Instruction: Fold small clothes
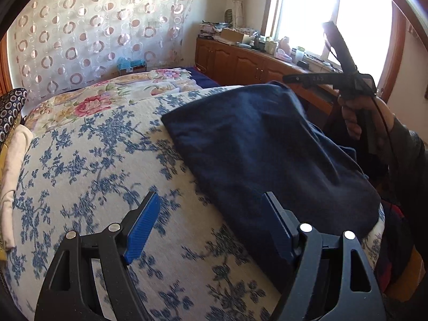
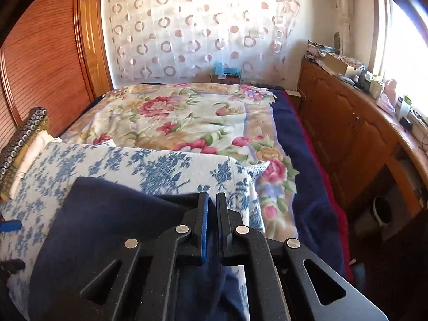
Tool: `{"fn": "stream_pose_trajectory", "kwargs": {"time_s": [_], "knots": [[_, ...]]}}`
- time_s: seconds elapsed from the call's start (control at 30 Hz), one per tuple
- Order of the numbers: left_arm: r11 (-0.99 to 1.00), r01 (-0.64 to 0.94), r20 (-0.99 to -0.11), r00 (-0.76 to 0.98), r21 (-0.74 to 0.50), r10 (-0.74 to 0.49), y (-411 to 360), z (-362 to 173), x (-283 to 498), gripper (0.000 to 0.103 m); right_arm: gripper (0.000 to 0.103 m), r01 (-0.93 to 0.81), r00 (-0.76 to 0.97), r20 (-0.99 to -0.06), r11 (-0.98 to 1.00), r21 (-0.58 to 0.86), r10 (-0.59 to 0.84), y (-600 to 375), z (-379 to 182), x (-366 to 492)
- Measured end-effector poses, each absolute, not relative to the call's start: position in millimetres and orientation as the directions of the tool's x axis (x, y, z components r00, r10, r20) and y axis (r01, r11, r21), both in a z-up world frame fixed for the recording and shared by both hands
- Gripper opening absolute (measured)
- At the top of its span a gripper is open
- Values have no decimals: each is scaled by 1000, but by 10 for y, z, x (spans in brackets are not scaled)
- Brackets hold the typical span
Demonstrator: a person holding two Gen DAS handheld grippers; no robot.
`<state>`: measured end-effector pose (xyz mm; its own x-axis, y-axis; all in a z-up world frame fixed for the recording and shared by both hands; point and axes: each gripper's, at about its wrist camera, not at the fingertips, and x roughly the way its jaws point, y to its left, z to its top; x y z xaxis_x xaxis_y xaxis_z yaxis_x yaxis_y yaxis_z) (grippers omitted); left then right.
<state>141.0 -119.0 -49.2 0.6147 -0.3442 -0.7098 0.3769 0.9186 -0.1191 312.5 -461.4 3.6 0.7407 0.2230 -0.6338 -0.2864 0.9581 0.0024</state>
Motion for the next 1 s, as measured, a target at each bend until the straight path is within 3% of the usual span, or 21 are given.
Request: {"fn": "stream_pose_trajectory", "kwargs": {"time_s": [0.13,0.17,0.47,0.53,0.6,0.83,0.93,1.0], "knots": [[909,401,-708,607,-119,-360,-1278,-472,1207,78,47,-331,735,-620,943,24,274,-4636,113,2676],[907,406,-708,607,-114,-361,-1300,-463,1158,78,52,-333,739,-618,943,13,269,-4657,114,2542],[886,445,-733,558,-129,-388,-1392,-496,862,78,52,-317,697,-662,947,58,274,-5051,-235,1332],[885,446,-743,547,-132,-386,-1415,-541,873,78,57,-300,689,-677,952,58,259,-5117,-380,1196],[884,446,-748,539,-137,-388,-1439,-579,872,78,63,-280,694,-677,958,61,246,-5155,-465,1110],[871,470,-786,481,-143,-389,-1569,-769,855,78,63,-236,667,-695,961,147,270,-5218,-554,1100],[870,479,-786,491,-118,-377,-1607,-775,825,78,63,-248,666,-698,961,125,262,-5148,-571,1105],[869,481,-787,488,-120,-378,-1616,-773,820,78,57,-255,669,-701,962,98,249,-5112,-578,1070]]}}
